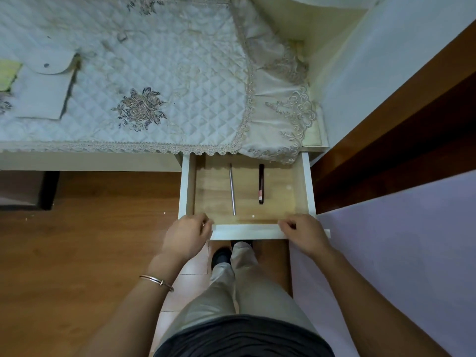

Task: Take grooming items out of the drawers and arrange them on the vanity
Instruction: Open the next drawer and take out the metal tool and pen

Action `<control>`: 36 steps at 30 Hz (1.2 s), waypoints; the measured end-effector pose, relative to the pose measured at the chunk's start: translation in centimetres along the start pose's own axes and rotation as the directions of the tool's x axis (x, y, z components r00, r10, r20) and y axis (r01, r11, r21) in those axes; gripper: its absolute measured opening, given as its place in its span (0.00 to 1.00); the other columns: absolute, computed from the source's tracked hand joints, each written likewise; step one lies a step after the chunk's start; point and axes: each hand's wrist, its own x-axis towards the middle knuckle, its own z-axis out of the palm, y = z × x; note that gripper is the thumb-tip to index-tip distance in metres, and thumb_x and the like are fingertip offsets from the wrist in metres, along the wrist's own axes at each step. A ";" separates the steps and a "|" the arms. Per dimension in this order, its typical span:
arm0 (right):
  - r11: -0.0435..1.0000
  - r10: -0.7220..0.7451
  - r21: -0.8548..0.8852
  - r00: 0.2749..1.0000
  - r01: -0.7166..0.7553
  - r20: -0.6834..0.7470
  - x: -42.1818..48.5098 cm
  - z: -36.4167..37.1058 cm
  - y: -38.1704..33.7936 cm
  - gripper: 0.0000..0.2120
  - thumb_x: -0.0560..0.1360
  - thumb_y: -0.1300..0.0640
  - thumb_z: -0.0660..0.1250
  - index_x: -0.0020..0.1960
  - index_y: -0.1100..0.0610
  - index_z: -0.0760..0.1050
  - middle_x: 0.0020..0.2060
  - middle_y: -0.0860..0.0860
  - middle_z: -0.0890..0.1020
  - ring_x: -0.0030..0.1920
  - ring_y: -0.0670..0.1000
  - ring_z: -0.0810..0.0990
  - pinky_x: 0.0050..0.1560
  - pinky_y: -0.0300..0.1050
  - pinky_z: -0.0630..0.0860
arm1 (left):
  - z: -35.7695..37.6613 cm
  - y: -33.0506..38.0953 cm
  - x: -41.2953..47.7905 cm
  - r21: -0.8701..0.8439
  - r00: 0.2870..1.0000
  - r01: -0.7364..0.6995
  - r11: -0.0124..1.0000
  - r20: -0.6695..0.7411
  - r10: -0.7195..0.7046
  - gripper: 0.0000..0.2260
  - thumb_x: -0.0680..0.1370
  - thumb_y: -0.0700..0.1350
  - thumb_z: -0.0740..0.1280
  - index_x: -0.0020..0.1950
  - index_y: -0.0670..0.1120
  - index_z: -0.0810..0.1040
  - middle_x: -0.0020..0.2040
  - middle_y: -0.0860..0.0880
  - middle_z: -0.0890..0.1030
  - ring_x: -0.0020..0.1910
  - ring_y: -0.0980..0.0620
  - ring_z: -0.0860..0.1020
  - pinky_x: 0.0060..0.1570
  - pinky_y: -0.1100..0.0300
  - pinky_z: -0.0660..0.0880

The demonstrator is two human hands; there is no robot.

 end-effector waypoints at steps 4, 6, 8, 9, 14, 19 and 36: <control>0.998 0.067 -0.002 0.995 -0.067 0.076 -1.6 1.1 0.5 0.17 0.77 0.51 0.60 0.30 0.53 0.68 0.27 0.49 0.70 0.31 0.48 0.71 0.32 0.39 0.64 | 1.2 0.3 -1.5 0.142 0.998 -0.006 0.990 0.069 -0.004 0.12 0.80 0.48 0.54 0.48 0.43 0.73 0.42 0.42 0.81 0.41 0.41 0.78 0.33 0.57 0.67; 0.997 0.074 -0.006 0.995 -0.074 0.060 -1.9 1.5 0.6 0.15 0.76 0.51 0.61 0.32 0.55 0.70 0.28 0.50 0.72 0.34 0.51 0.74 0.35 0.41 0.67 | 1.5 0.4 -1.6 0.191 0.996 -0.014 0.981 0.087 -0.002 0.11 0.80 0.47 0.53 0.49 0.43 0.72 0.43 0.42 0.81 0.41 0.40 0.78 0.33 0.57 0.66; 0.997 0.083 -0.009 0.994 -0.082 0.066 -1.6 1.4 0.5 0.15 0.75 0.50 0.61 0.31 0.54 0.70 0.28 0.50 0.72 0.33 0.50 0.74 0.37 0.42 0.67 | 1.3 0.6 -1.0 0.214 0.994 0.007 0.977 0.109 -0.031 0.11 0.81 0.46 0.52 0.49 0.43 0.72 0.42 0.41 0.81 0.38 0.40 0.76 0.33 0.57 0.65; 0.996 0.094 -0.018 0.992 -0.093 0.089 -1.3 1.3 0.5 0.16 0.76 0.50 0.61 0.30 0.52 0.68 0.27 0.49 0.70 0.33 0.49 0.72 0.37 0.41 0.66 | 1.1 0.8 -0.7 0.226 0.991 0.006 0.974 0.132 -0.037 0.11 0.81 0.46 0.52 0.48 0.42 0.71 0.42 0.41 0.80 0.37 0.41 0.74 0.34 0.57 0.65; 0.984 0.156 -0.114 0.969 -0.135 0.194 1.1 0.6 -0.5 0.18 0.77 0.49 0.58 0.29 0.52 0.65 0.26 0.48 0.68 0.30 0.47 0.68 0.31 0.40 0.62 | 1.4 2.4 2.3 0.189 0.971 -0.018 0.982 0.237 -0.028 0.13 0.80 0.48 0.53 0.53 0.43 0.74 0.48 0.42 0.81 0.45 0.40 0.79 0.44 0.52 0.77; 0.992 0.076 0.084 0.981 -0.092 0.181 5.3 0.1 -3.6 0.09 0.76 0.56 0.61 0.55 0.57 0.75 0.44 0.52 0.79 0.42 0.50 0.76 0.38 0.41 0.71 | 3.4 4.7 7.0 -0.036 0.958 0.149 0.988 0.254 -0.135 0.11 0.78 0.46 0.57 0.54 0.41 0.73 0.52 0.39 0.80 0.50 0.40 0.77 0.46 0.53 0.73; 0.951 0.217 0.193 0.967 -0.240 0.134 10.2 3.4 -4.2 0.13 0.73 0.59 0.66 0.57 0.61 0.73 0.48 0.58 0.82 0.47 0.58 0.80 0.43 0.47 0.76 | 4.4 4.5 10.0 -0.193 0.954 0.261 0.946 0.201 -0.222 0.08 0.74 0.44 0.62 0.50 0.41 0.73 0.46 0.40 0.81 0.45 0.39 0.79 0.43 0.50 0.77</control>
